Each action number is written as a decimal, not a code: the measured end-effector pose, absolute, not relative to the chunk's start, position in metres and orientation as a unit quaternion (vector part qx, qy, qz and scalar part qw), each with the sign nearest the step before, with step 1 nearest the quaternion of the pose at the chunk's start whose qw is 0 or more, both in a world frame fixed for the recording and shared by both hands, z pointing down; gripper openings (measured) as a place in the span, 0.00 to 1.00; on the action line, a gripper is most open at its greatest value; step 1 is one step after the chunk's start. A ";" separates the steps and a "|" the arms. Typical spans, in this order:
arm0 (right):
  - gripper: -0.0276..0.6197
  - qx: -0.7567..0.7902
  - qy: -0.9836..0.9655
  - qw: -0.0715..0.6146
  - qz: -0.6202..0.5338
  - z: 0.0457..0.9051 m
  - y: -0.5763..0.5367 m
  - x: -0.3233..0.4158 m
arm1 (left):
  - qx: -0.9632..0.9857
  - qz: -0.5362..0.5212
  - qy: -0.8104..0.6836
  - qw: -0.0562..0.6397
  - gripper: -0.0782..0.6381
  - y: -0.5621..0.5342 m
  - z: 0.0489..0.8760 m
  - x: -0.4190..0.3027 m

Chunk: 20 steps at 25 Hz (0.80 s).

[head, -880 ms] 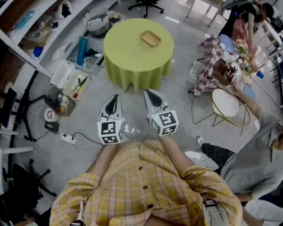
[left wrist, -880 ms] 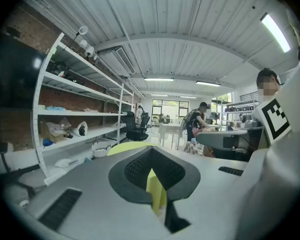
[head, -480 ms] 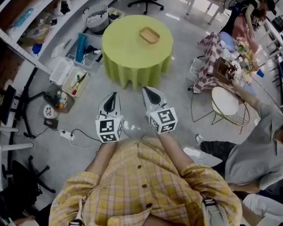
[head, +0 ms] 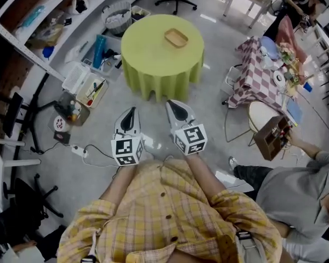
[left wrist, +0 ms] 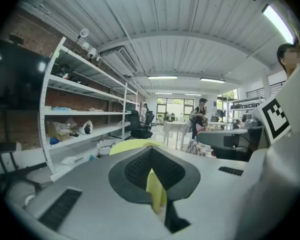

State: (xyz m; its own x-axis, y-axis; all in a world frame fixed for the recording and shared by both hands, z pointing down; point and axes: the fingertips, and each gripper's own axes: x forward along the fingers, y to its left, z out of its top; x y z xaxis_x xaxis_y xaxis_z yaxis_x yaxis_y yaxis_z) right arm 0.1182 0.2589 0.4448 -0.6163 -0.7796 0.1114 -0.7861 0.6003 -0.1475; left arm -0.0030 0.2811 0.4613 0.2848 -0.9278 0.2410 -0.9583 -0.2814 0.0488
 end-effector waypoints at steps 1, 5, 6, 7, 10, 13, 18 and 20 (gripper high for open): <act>0.04 0.434 -0.896 0.017 0.092 0.447 0.261 0.120 | 0.795 0.084 -0.594 0.091 0.11 0.284 0.463 0.000; 0.04 0.423 -0.900 0.013 0.103 0.455 0.271 0.128 | 0.793 0.094 -0.596 0.086 0.11 0.299 0.467 0.012; 0.04 0.420 -0.901 0.013 0.106 0.456 0.273 0.128 | 0.792 0.095 -0.597 0.084 0.11 0.302 0.467 0.012; 0.04 0.419 -0.902 0.014 0.107 0.456 0.274 0.127 | 0.791 0.094 -0.599 0.083 0.11 0.303 0.466 0.011; 0.04 0.414 -0.904 0.018 0.102 0.456 0.277 0.126 | 0.786 0.087 -0.606 0.084 0.11 0.307 0.463 0.009; 0.04 0.412 -0.905 0.021 0.101 0.459 0.279 0.130 | 0.786 0.086 -0.606 0.083 0.11 0.309 0.467 0.014; 0.04 0.414 -0.903 0.032 0.107 0.476 0.273 0.132 | 0.791 0.092 -0.599 0.082 0.11 0.301 0.476 0.018; 0.04 0.420 -0.900 0.038 0.109 0.481 0.268 0.130 | 0.792 0.093 -0.598 0.083 0.11 0.294 0.478 0.014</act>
